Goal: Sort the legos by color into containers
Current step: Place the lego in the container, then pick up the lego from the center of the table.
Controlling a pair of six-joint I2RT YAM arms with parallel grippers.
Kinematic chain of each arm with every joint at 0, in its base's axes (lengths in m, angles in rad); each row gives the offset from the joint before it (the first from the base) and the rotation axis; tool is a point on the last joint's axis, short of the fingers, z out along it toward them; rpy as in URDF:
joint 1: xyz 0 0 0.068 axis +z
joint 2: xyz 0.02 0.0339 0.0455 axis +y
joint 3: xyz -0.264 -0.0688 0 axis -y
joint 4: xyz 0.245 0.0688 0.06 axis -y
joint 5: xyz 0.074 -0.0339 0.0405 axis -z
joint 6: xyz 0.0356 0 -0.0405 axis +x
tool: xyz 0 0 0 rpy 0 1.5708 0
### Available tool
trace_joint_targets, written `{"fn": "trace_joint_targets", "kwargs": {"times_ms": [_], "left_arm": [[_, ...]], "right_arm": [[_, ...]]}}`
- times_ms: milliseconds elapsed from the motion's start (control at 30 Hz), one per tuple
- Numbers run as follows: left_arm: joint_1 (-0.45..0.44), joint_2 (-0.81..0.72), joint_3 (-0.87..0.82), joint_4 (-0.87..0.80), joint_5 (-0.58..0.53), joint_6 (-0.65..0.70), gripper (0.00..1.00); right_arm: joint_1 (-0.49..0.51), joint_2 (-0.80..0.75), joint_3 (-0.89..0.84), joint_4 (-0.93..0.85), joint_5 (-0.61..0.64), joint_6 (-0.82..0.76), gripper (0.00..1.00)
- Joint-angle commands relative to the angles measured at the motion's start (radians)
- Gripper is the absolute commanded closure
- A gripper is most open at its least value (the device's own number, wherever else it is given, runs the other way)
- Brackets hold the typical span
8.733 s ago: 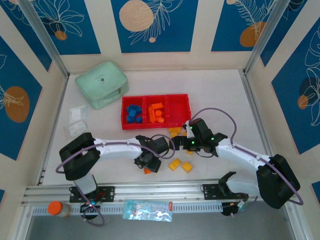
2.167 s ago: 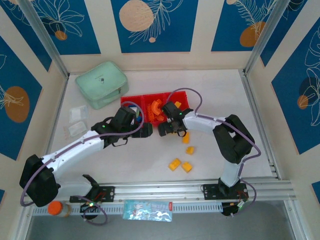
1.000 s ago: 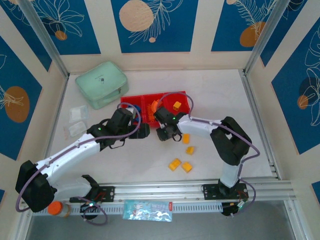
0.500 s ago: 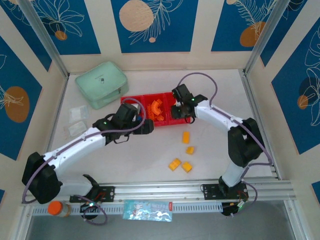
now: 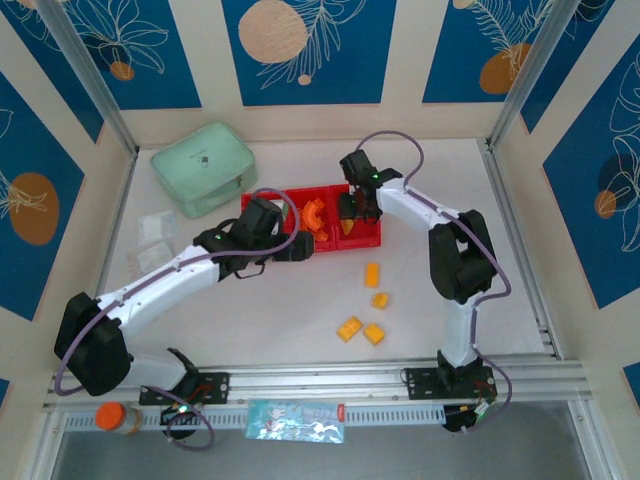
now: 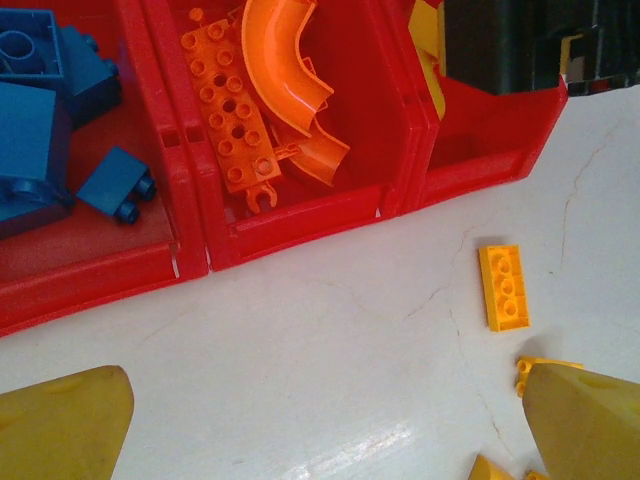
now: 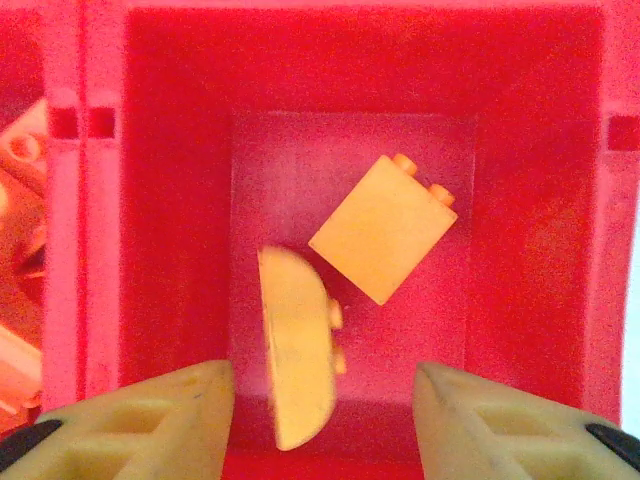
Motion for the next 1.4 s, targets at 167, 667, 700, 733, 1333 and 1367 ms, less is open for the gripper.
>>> {"fn": "trace_joint_targets", "kwargs": {"times_ms": [167, 667, 700, 733, 1333, 1367], "left_arm": [[0.003, -0.046, 0.015, -0.033, 0.007, 0.029, 0.01], [-0.027, -0.124, -0.148, 0.034, 0.067, 0.018, 0.01], [-0.031, -0.125, -0.159, 0.042, 0.069, 0.013, 0.01], [-0.036, -0.128, -0.17, 0.055, 0.07, 0.006, 0.01], [-0.06, -0.118, -0.223, 0.081, 0.039, -0.039, 0.01], [-0.061, -0.118, -0.223, 0.081, 0.038, -0.039, 0.01]], "right_arm": [[0.015, -0.199, -0.091, -0.07, -0.038, 0.028, 0.44], [0.063, -0.428, -0.542, -0.005, -0.023, 0.196, 0.33], [0.067, -0.432, -0.563, 0.002, -0.018, 0.208, 0.32], [0.069, -0.434, -0.586, 0.013, -0.02, 0.219, 0.32], [0.101, -0.305, -0.638, 0.125, -0.044, 0.266, 0.36], [0.101, -0.298, -0.636, 0.126, -0.045, 0.264, 0.38]]}}
